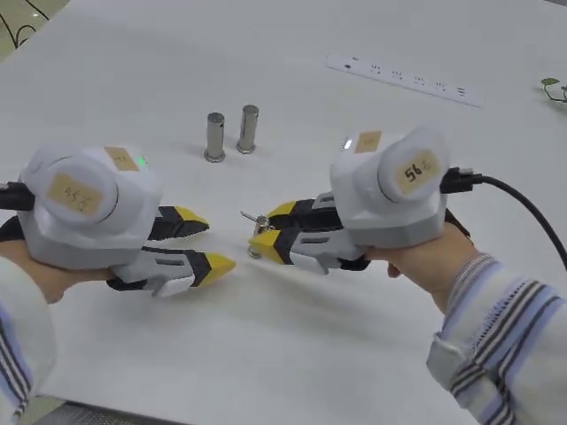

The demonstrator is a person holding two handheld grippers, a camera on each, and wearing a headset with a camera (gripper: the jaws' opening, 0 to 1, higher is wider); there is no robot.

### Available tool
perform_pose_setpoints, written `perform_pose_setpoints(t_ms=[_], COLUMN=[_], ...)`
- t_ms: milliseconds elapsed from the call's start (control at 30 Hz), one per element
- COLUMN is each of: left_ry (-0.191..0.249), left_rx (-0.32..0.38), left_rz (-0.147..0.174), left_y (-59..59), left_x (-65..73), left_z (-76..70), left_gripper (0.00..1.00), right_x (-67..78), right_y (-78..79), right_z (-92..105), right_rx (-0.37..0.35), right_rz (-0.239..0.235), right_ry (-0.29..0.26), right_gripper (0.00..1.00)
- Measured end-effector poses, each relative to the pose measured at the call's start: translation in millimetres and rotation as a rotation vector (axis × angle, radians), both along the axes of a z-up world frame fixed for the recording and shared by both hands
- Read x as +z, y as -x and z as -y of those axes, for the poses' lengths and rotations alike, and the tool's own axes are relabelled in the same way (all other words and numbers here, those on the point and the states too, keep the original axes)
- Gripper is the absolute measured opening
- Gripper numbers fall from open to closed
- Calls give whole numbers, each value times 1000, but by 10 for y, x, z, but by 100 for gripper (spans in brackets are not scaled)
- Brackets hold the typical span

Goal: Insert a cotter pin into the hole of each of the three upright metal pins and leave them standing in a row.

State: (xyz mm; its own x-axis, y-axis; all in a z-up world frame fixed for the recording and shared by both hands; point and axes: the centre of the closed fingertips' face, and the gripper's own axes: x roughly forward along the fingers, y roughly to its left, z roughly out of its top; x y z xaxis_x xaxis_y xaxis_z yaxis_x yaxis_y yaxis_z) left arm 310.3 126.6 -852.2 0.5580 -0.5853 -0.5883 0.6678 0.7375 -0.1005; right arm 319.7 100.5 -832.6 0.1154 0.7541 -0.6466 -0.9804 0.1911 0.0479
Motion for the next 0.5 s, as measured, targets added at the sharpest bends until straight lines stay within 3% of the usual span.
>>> perform_pose_setpoints(t_ms=[167, 500], left_ry=[12, 18], left_rx=[11, 58], left_rz=[-12, -3], left_y=[24, 5], left_x=[0, 38], left_z=[3, -38], left_gripper=[34, 36], right_x=[-48, -101], right_y=[-35, -40], right_z=[19, 0], right_rx=[-16, -61], right_rz=[21, -35], right_ry=[15, -33], right_gripper=[14, 12])
